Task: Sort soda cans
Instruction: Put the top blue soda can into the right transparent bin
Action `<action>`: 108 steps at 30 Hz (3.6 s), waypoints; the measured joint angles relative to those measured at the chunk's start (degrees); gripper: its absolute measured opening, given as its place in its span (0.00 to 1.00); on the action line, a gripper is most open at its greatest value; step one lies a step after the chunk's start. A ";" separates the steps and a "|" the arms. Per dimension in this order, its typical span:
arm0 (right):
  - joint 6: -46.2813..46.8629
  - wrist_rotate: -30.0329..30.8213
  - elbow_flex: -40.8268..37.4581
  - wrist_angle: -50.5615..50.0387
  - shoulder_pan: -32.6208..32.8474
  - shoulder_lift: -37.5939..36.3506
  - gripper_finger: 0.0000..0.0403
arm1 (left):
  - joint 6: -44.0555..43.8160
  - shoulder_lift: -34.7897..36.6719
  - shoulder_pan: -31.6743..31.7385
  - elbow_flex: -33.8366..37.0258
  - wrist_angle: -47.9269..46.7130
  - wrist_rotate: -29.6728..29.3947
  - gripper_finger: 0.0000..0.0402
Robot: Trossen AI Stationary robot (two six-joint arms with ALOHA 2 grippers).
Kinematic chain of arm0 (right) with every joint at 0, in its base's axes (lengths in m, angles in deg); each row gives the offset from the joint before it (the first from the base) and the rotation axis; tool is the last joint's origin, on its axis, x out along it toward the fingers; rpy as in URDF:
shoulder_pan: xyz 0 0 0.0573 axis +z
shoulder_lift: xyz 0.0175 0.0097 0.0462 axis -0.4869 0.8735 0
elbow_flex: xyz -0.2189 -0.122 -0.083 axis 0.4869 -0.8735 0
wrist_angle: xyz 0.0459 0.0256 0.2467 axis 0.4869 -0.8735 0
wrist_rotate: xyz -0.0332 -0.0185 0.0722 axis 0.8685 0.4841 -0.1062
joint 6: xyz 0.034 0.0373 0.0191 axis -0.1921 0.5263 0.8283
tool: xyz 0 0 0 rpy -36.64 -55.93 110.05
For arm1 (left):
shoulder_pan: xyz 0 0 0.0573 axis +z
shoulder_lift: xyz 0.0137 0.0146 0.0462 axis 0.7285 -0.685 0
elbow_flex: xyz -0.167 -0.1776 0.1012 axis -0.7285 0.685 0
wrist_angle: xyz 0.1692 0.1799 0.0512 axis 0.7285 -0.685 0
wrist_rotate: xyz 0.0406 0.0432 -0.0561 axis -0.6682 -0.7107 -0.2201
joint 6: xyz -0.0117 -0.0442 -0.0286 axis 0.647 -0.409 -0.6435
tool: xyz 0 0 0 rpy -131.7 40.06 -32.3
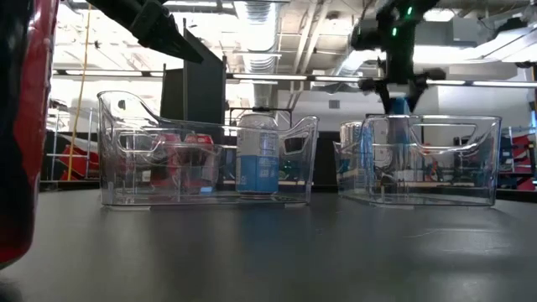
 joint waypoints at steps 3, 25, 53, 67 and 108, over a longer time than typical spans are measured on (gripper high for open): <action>-4.92 -0.01 1.25 -0.04 4.69 -4.19 0.60 | -0.07 0.00 0.43 0.00 0.49 -0.01 0.84; 9.08 -4.72 2.54 -18.16 40.95 -7.91 0.60 | -2.51 -0.02 8.16 0.00 1.25 -0.02 0.84; 30.42 -4.49 1.40 -19.47 33.48 10.39 0.60 | -2.60 -0.04 8.37 0.28 -0.55 0.02 0.84; 38.79 -3.85 1.39 -20.14 32.79 10.37 0.60 | -1.60 -0.02 8.37 0.61 -0.87 4.51 0.84; 26.76 -5.34 -14.27 0.45 24.54 6.39 0.64 | -0.94 0.00 8.37 1.25 0.20 4.48 0.84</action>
